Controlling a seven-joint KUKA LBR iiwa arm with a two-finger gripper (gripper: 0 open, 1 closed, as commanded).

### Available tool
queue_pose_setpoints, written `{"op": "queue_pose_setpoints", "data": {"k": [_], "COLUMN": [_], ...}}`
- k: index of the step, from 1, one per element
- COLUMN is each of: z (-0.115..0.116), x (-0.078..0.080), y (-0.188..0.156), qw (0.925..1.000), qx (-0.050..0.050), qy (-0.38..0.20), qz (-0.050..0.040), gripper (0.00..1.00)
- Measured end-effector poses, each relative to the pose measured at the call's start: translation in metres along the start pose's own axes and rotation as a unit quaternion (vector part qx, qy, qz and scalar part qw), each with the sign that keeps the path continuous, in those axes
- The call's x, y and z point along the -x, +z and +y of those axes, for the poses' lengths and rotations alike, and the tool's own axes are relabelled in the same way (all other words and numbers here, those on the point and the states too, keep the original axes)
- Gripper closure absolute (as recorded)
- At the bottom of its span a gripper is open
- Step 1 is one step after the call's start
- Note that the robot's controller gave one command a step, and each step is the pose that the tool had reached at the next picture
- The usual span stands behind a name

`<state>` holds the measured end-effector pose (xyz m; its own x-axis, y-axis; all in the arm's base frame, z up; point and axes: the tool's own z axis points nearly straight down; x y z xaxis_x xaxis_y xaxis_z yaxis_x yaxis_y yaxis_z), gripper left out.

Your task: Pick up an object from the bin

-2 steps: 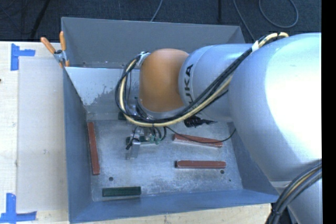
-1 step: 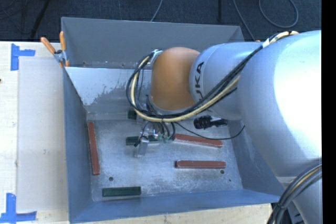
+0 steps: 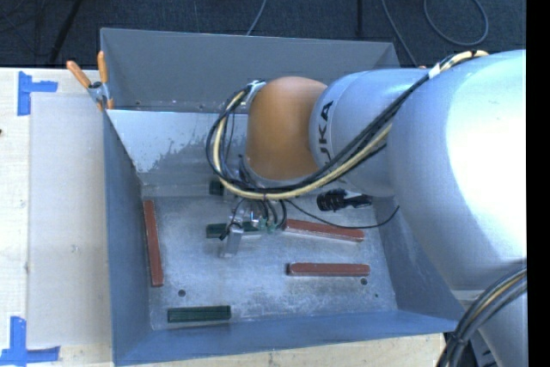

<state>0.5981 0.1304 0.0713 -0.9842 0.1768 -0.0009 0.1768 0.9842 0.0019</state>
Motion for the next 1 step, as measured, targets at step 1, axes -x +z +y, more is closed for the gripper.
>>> {"op": "queue_pose_setpoints", "data": {"k": [1], "z": [0.0004], "x": [0.0002], "y": [-0.0001], "qw": [1.0], "qx": [0.0], "qy": [0.001], "qz": [0.0003], "gripper": [0.0]}}
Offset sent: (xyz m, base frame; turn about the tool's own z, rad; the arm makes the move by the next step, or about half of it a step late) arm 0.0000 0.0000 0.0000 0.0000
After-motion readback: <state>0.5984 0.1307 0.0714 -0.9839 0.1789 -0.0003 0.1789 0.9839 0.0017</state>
